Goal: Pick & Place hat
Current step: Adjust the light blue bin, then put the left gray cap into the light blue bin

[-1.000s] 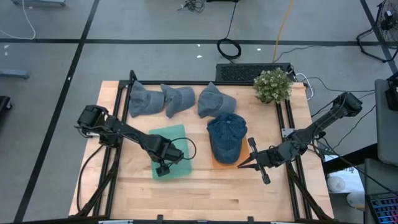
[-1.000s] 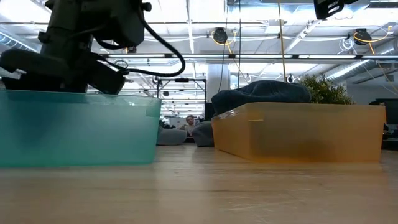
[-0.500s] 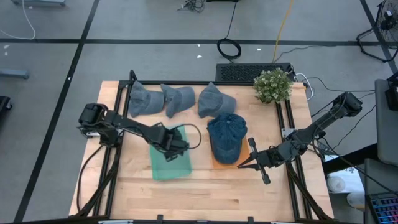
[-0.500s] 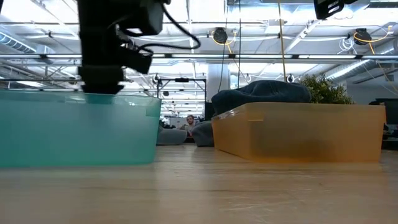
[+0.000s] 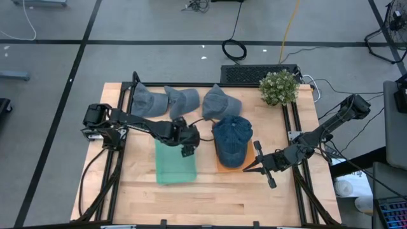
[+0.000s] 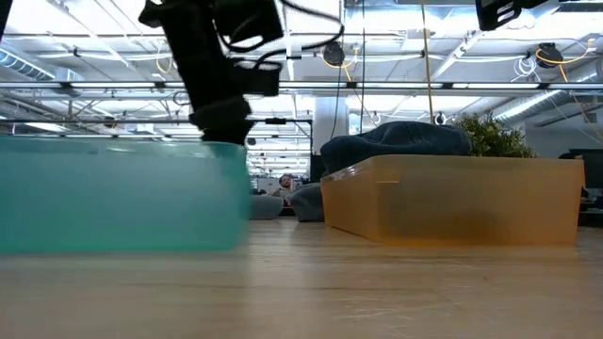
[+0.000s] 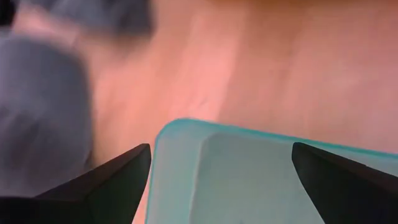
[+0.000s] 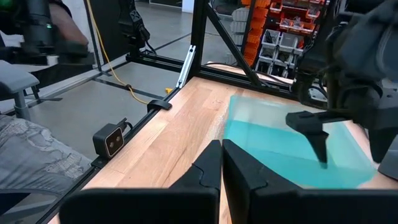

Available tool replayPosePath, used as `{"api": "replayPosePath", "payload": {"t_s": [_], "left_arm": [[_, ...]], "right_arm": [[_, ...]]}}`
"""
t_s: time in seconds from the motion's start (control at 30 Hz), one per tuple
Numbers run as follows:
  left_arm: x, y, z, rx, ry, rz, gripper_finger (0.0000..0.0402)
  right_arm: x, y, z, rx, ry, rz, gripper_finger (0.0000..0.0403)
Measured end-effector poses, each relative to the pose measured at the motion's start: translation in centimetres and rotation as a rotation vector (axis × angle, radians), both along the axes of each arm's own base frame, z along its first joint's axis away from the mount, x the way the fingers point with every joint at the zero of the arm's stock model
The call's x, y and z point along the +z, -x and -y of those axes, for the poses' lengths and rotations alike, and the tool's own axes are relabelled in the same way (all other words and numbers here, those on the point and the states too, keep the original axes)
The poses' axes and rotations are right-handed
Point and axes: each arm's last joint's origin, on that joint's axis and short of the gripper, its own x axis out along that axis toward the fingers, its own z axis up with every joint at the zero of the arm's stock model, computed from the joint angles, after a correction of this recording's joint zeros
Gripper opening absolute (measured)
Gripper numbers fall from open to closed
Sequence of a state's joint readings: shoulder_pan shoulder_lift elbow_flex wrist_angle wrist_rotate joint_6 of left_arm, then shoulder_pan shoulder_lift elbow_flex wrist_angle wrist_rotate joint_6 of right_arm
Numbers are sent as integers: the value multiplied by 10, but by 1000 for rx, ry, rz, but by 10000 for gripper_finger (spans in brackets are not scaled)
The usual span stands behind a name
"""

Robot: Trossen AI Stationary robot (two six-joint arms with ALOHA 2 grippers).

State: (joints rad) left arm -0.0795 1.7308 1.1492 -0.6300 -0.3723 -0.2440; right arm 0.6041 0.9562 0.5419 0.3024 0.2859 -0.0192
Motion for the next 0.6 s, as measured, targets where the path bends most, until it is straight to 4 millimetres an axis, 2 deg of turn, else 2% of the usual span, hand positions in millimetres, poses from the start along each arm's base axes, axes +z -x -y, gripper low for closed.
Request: {"api": "replayPosePath", "payload": {"t_s": [0.17, 0.27, 0.4, 0.6], "left_arm": [[5, -13, 5, -127, 74, 121, 399], [6, -14, 7, -133, 35, 124, 399], [5, -6, 6, -91, -35, 61, 399], [-1, 9, -2, 70, -6, -63, 399]], "right_arm": [[0, 0, 0, 0, 0, -1, 0], [0, 0, 0, 0, 1, -1, 0], [-1, 0, 0, 0, 3, -5, 0], [-1, 0, 0, 0, 7, -11, 0]]}}
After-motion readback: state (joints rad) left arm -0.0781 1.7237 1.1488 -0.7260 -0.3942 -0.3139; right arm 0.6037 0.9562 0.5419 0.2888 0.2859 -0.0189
